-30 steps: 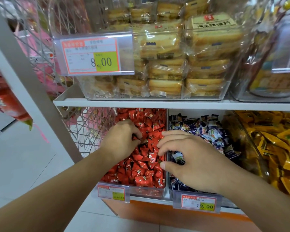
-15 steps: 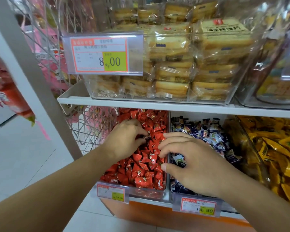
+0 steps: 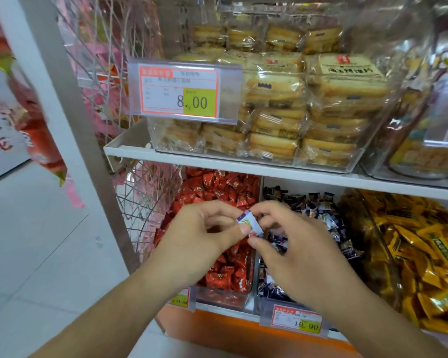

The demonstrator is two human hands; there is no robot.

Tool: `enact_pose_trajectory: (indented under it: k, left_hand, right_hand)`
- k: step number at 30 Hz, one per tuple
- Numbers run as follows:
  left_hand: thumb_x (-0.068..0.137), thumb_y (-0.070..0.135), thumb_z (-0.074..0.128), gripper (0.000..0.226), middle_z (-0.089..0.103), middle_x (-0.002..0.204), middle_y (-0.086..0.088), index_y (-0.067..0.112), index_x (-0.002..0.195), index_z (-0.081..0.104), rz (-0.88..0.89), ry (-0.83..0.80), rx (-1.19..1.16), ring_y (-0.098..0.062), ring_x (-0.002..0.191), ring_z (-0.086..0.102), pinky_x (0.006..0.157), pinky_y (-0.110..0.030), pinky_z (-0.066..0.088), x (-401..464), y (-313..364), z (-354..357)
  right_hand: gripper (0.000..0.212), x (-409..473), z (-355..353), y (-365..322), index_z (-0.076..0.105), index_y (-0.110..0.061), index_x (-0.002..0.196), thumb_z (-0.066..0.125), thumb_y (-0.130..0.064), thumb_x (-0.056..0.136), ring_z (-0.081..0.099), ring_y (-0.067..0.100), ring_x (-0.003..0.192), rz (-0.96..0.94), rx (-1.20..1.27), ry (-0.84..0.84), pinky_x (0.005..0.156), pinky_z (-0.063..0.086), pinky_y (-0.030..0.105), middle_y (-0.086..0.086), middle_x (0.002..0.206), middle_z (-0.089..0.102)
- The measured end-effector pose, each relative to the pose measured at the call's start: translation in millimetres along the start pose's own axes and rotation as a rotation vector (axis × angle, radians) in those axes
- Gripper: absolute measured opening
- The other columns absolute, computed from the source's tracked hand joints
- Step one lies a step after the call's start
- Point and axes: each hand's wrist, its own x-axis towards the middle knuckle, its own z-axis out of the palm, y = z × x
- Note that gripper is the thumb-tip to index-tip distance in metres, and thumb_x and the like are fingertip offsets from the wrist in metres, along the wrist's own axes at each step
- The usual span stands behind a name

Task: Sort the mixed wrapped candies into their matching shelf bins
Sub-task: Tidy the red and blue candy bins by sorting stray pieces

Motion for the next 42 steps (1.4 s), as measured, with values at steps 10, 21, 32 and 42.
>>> enact_pose_trajectory:
  k: [10, 21, 32, 42]
  left_hand:
    - [0.097, 0.029, 0.066, 0.034, 0.062, 0.131, 0.02, 0.037, 0.13, 0.062, 0.108, 0.064, 0.677, -0.001, 0.122, 0.057, 0.11, -0.024, 0.043, 39.8, -47.0, -28.7]
    - [0.106, 0.052, 0.032, 0.046, 0.036, 0.157, 0.027, 0.042, 0.15, 0.042, 0.165, -0.347, 1.187, -0.003, 0.153, 0.014, 0.124, -0.039, 0.009, 50.7, -71.7, -28.4]
    - [0.101, 0.035, 0.052, 0.034, 0.06, 0.131, 0.017, 0.035, 0.134, 0.06, 0.292, -0.154, 0.999, -0.011, 0.12, 0.057, 0.108, -0.039, 0.044, 55.0, -65.4, -27.5]
    - [0.098, 0.067, 0.042, 0.066, 0.045, 0.153, 0.005, 0.038, 0.156, 0.028, 0.107, -0.248, 1.053, -0.015, 0.147, 0.027, 0.122, -0.039, 0.015, 75.7, -75.0, -4.7]
  right_hand:
    - [0.049, 6.9, -30.0, 20.1, 0.051, -0.029, 0.145, 0.062, -0.036, 0.099, 0.057, 0.024, 0.124, 0.335, -0.461, 0.06, 0.098, 0.054, 0.038, -0.001, 0.135, 0.059]
    - [0.051, 9.9, 0.7, 13.6, 0.033, -0.042, 0.159, 0.038, -0.048, 0.108, -0.007, -0.014, 0.15, -0.038, -0.257, -0.22, 0.11, -0.011, 0.006, -0.033, 0.164, 0.015]
    - [0.043, 8.7, 4.4, 16.5, 0.05, -0.042, 0.149, 0.047, -0.045, 0.106, 0.013, -0.015, 0.146, 0.008, -0.155, -0.168, 0.102, -0.002, -0.002, -0.039, 0.158, 0.023]
    - [0.038, 9.2, 6.8, 19.6, 0.053, -0.045, 0.143, 0.048, -0.049, 0.105, 0.019, -0.015, 0.145, 0.013, -0.142, -0.169, 0.11, 0.01, 0.007, -0.042, 0.155, 0.024]
